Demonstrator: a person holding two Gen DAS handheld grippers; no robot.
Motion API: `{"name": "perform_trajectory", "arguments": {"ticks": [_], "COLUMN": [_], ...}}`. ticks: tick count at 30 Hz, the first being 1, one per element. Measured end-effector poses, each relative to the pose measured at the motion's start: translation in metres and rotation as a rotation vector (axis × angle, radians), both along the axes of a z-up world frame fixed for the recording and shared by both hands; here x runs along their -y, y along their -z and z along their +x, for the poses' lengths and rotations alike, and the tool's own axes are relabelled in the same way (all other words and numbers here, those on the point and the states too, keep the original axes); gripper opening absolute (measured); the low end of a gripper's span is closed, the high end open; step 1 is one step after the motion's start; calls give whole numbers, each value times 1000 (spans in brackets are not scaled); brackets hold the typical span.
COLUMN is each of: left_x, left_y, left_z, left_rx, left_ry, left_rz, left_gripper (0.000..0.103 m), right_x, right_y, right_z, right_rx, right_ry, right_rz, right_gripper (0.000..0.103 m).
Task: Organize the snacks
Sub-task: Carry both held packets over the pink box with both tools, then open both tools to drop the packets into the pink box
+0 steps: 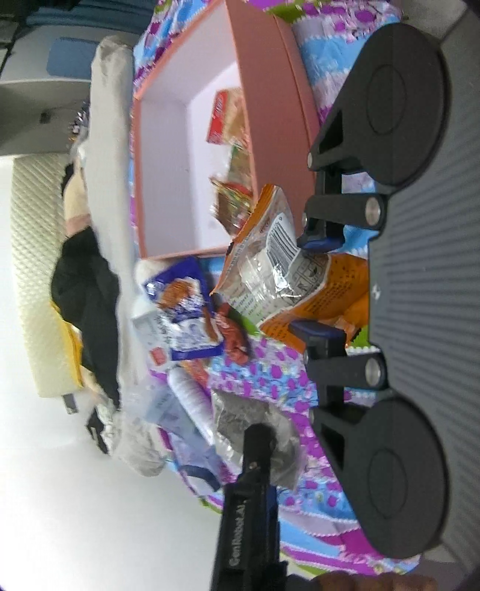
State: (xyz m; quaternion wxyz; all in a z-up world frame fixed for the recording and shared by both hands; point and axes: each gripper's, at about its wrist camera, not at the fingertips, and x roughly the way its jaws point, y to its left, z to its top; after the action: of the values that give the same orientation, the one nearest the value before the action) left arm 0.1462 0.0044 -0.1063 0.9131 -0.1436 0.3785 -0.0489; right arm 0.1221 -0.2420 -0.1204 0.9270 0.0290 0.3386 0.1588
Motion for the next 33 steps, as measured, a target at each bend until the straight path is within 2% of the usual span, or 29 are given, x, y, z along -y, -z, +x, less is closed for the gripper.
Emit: {"name": "perform_trajectory", "arguments": {"ticks": [9,17,25,33], "left_x": [36,62,87,116], "left_y": [-35,-44,-39,-22], "left_z": [-7,10,59,133], "left_rx": [40,50,36,5], "left_ry": [93,159,206,242], "left_rz": [-19,-25,-15,1], "left_gripper": [43,42,42,42], "right_x": [33,55,71,89], "right_y": [-37,-51,-43,-32], "right_z": [-17,-17,15,71], "right_rx": [32,57,32,8], "right_ry": [62,106,131,161], "right_rz": [43,29,40,45], "right_gripper": [40,40,40,40]}}
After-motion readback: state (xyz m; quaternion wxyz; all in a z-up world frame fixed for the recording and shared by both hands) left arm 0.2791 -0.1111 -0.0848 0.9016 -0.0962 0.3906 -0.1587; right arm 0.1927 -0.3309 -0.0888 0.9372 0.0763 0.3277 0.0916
